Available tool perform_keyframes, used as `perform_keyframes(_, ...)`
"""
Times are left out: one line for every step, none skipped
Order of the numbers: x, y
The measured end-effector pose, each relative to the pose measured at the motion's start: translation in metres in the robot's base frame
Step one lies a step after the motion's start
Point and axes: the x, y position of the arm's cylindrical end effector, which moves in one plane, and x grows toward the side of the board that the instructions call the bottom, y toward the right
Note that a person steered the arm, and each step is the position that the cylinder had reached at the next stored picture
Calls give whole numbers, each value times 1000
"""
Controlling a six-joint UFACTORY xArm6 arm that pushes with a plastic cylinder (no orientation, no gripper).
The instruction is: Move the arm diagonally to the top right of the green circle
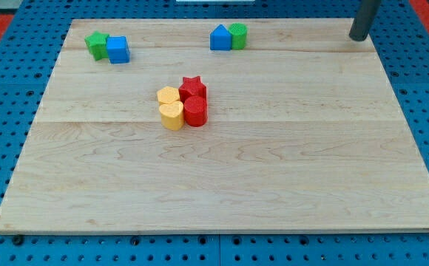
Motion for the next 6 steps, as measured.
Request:
perform_keyframes(-7, -19)
perform_keyframes(-9, -19)
perform_keyframes(-18, -24)
perform_keyframes(15, -55)
perform_keyframes(17, -82)
perform_keyframes(17, -96)
